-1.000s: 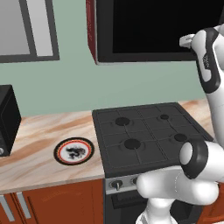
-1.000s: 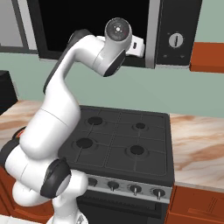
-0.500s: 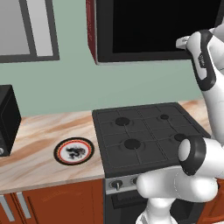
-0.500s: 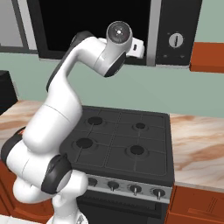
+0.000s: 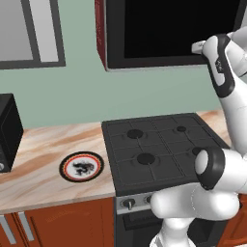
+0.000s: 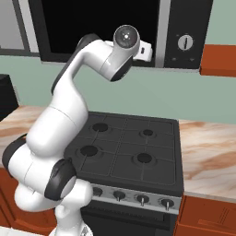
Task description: Pick the corn from the counter and place it in the microwave. Then turn on the microwave.
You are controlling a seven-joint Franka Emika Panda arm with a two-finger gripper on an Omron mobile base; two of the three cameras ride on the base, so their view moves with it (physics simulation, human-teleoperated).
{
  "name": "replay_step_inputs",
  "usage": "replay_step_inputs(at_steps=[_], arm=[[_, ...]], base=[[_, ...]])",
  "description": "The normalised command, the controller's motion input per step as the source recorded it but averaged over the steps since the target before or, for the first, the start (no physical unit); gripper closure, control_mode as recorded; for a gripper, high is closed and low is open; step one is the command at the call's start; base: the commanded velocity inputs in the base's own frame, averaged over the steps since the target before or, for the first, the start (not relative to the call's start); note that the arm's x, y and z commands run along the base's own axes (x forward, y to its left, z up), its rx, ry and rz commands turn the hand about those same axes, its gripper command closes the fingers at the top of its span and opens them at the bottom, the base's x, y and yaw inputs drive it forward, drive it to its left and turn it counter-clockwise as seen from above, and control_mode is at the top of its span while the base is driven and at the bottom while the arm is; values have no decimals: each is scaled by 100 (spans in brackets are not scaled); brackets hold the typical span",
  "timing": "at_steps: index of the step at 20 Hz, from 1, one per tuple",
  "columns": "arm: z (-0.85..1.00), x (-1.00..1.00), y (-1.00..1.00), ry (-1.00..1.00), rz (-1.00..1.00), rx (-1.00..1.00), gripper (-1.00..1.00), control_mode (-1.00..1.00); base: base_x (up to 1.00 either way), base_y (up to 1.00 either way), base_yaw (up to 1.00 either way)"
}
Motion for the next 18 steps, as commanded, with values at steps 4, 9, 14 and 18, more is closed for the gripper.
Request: replay_step_inputs(at_steps=[4, 9, 14, 18], arm=[[-11, 18, 3, -2, 1, 0, 100, -100], [-10, 20, 2, 0, 0, 0, 100, -100], [-5, 15, 0, 0, 0, 0, 100, -100], [0, -1, 0, -3, 0, 0, 100, -100]], base=[[0, 0, 0], [0, 0, 0], [0, 0, 0], [0, 0, 0]])
